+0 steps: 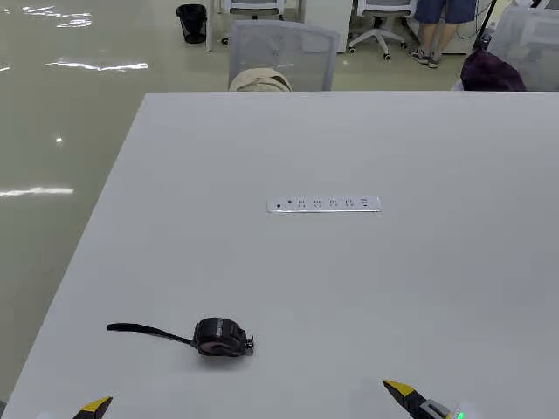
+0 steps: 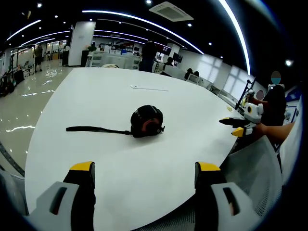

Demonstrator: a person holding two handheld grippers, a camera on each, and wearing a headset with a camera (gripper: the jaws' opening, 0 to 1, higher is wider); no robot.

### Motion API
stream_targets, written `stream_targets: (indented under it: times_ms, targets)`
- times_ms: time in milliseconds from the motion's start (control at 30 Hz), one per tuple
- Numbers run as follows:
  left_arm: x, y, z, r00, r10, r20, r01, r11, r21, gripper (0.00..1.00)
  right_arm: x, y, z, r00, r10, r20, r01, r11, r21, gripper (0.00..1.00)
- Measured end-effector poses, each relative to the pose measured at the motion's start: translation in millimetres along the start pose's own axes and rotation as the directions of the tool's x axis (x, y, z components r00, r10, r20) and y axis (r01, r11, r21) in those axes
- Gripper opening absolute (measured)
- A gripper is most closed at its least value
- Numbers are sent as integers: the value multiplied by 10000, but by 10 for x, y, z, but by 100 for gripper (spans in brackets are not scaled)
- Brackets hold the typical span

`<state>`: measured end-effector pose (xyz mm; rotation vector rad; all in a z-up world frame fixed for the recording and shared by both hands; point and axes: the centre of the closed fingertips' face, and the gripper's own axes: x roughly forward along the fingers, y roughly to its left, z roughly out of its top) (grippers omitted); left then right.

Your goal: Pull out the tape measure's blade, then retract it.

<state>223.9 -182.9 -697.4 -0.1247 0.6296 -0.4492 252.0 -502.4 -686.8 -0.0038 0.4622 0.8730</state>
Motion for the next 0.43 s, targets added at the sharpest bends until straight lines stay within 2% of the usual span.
stream_targets:
  times_ms: [433]
  targets:
    - [-1,-4,-1,10000,-6,6,6,10000,-7,84,-9,12,11,10000,-16,3,16,10000,2,68]
